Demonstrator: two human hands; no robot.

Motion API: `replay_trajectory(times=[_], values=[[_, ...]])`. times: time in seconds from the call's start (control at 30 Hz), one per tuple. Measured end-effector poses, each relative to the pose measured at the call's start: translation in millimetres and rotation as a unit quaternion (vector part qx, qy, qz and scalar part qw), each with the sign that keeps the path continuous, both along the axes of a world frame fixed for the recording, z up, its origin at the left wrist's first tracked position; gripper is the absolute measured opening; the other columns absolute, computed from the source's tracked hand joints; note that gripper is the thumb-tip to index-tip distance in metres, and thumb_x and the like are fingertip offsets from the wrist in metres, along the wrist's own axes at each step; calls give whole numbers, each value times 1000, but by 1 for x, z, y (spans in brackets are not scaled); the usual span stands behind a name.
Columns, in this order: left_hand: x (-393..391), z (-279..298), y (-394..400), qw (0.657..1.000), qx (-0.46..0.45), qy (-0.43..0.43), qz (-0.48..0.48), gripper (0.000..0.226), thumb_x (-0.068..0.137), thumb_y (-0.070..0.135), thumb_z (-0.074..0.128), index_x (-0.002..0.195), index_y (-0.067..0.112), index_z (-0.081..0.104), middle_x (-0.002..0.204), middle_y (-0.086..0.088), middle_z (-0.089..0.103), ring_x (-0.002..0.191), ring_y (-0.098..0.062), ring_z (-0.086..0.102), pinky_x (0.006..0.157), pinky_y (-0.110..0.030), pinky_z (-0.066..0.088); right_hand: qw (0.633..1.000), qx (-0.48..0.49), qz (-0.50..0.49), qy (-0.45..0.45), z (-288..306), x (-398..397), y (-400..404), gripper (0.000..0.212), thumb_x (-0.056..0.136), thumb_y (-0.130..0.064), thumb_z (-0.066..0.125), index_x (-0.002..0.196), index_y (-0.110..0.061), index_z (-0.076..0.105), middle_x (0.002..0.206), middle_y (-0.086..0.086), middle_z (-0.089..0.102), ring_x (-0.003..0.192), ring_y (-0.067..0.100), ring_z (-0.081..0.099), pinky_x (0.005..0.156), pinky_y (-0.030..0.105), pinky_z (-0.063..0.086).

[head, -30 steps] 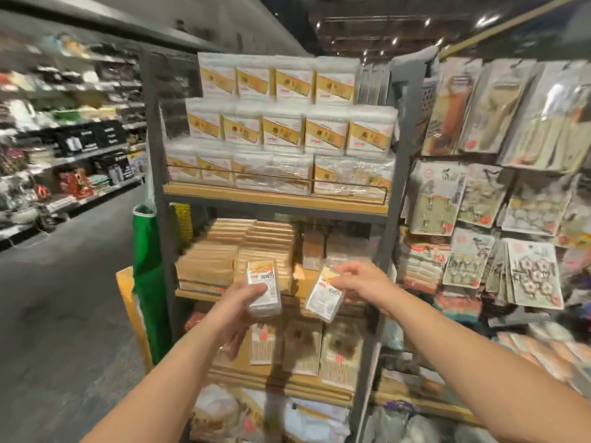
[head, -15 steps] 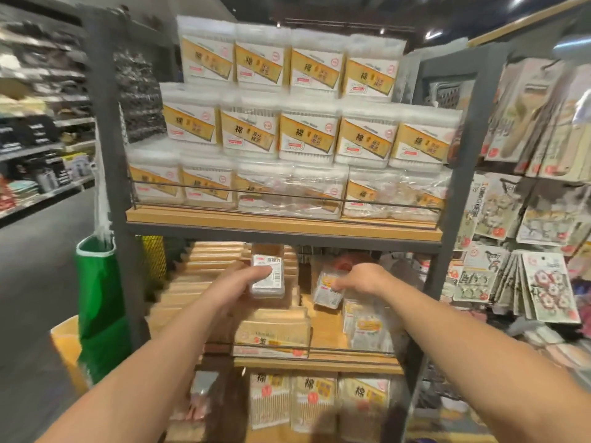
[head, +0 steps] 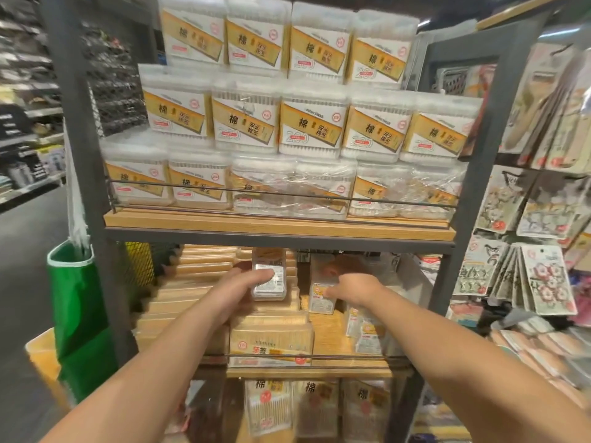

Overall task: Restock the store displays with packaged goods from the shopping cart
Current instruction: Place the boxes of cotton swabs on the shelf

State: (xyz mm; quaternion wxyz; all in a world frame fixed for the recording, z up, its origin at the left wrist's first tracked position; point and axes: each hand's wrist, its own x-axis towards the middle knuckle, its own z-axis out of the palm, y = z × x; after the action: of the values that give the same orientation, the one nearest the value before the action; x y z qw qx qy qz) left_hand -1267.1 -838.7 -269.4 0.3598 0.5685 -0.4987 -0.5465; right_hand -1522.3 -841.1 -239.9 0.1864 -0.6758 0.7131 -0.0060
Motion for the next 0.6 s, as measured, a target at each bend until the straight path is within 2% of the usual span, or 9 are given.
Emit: replay_trajectory(times=[0.13,0.2,0.27,0.3,0.4,0.43,0.47,0.53,0.6], values=[[-5,2,-3,1000,2,-5,-23,118,36,77,83,132,15,52,120,-6,68,103,-26,69,84,-41,59,997,-25,-32,-68,8,-5,4,54,92,-55,57,130,-17,59,130,5,61,112,21,58,81,25,39],[-9,3,-3,1000,3,1,-31,121,30,77,85,129,15,52,120,-8,68,105,-27,68,91,-46,56,993,-40,-37,-109,12,-7,6,54,93,-59,53,128,-20,61,129,7,63,116,22,58,83,26,39],[-15,5,0,999,4,0,-54,120,29,74,87,128,15,53,115,-5,71,105,-25,69,97,-46,53,988,-47,-45,-140,19,-5,13,60,95,-61,46,130,-15,61,130,10,61,118,24,56,84,26,36],[-22,9,5,997,1,-4,-78,110,35,69,87,125,16,54,112,-3,73,103,-23,70,96,-43,53,983,-48,-52,-170,22,-5,16,62,95,-61,46,132,-13,59,134,12,59,120,24,54,84,24,34],[-39,12,12,990,-9,-34,-133,53,73,43,82,113,24,53,107,2,72,99,-17,69,92,-34,54,967,-55,-48,-245,30,0,24,69,93,-59,52,137,-7,54,134,9,55,125,26,51,87,23,33],[-43,13,13,989,-13,-35,-145,44,80,36,78,113,24,52,107,2,71,97,-16,69,89,-32,54,965,-50,-40,-253,32,3,24,69,91,-60,55,135,-7,56,128,5,56,120,25,54,85,23,36],[-46,13,14,988,-17,-28,-154,46,81,33,78,117,22,51,108,2,71,96,-15,70,85,-29,55,966,-43,-32,-254,33,5,25,67,89,-59,59,130,-7,60,124,4,59,110,22,58,81,24,39],[-50,15,16,987,-26,-16,-155,66,72,41,81,125,18,50,108,0,71,91,-13,72,77,-25,55,966,-39,-23,-254,35,8,27,48,87,-55,65,102,-9,69,99,0,66,81,11,59,63,21,42],[-53,14,18,987,-45,-24,-155,75,70,48,80,129,15,47,107,1,70,86,-9,71,69,-20,53,955,-37,-21,-293,33,5,28,31,88,-44,69,78,-15,65,76,-6,65,66,6,59,53,13,44]])
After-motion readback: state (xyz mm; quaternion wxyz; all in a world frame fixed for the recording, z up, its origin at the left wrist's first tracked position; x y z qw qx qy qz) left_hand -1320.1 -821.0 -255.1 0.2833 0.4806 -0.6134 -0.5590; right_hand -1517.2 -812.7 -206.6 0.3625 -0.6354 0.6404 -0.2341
